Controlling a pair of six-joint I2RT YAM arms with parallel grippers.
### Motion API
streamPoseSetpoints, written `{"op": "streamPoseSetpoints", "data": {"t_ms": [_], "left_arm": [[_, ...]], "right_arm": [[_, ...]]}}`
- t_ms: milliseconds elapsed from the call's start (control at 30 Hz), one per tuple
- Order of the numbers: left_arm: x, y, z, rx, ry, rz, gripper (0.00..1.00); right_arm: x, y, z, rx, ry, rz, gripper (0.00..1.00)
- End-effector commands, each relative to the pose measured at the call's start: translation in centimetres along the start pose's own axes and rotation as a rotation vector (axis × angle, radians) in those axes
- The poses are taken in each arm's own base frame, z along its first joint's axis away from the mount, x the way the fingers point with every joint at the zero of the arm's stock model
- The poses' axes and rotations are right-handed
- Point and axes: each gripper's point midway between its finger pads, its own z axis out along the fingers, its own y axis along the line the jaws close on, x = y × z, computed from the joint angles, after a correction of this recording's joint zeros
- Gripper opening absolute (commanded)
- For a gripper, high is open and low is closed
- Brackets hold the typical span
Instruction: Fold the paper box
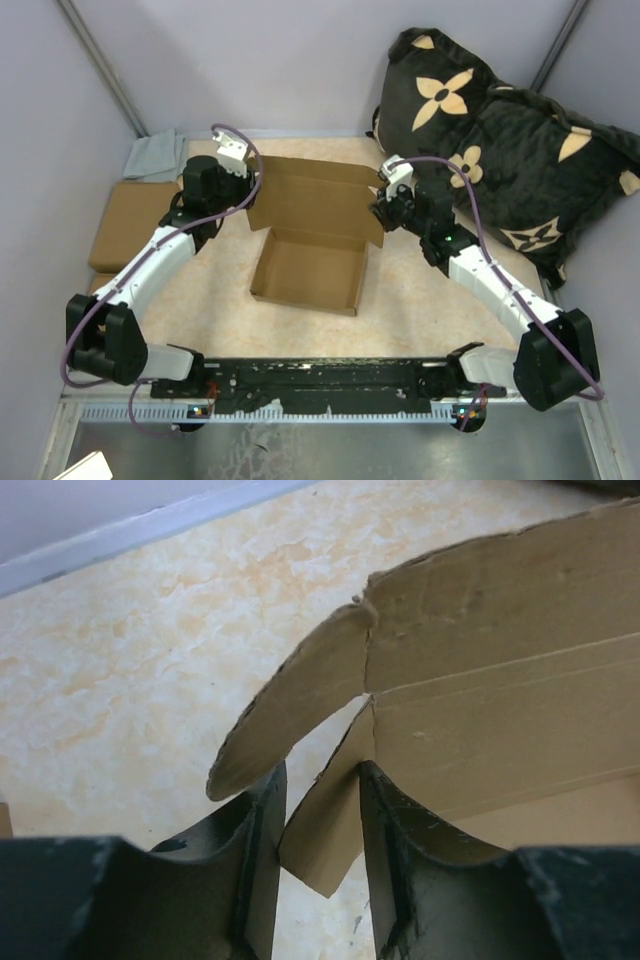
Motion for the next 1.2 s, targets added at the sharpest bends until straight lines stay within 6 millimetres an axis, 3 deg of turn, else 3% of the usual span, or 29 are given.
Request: {"op": "streamPoseSetpoints", "data": {"t_ms": [0,233,400,467,667,933,1167], "left_arm": [[-1.6,-0.7,-0.5,0.041,-0.017,0.012,0.38],[-3.0,-1.9,-2.1,0.097,-0.049,-0.026,0.25],[-2.5,-2.6,-2.7,0.123,-0.039,-0.058,0.04],[-2.6,-2.8,-3.1,0.132,-0.055,-0.069,0.01],[-2.9,-3.4,-3.9,0.155,-0.084,-0.078,0.0],[-3.3,-3.9,-4.5,0.182,-0.1,-0.085,0.0],[-3.4,-4.6,-4.5,0.218,-0.098,-0.113,0.0]], "right_arm": [[-2.4,-0.1,0.4,-0.002,-0.04,-0.018,0.01],[-2.4,-0.5,1.0,0.011,0.026,0.024,0.06],[-2.9,-0.8,0.9,0.03,0.096,0.083,0.19],[-3.2,-0.9,0.8,0.039,0.132,0.095,0.22],[-3.3,-1.1,0.6,0.041,0.259,0.123,0.25],[-0.3,-1.2,0.4,0.052,0.479,0.167,0.22],[0.7,-1.5,0.2,0.099,0.525,0.211,0.18]]}}
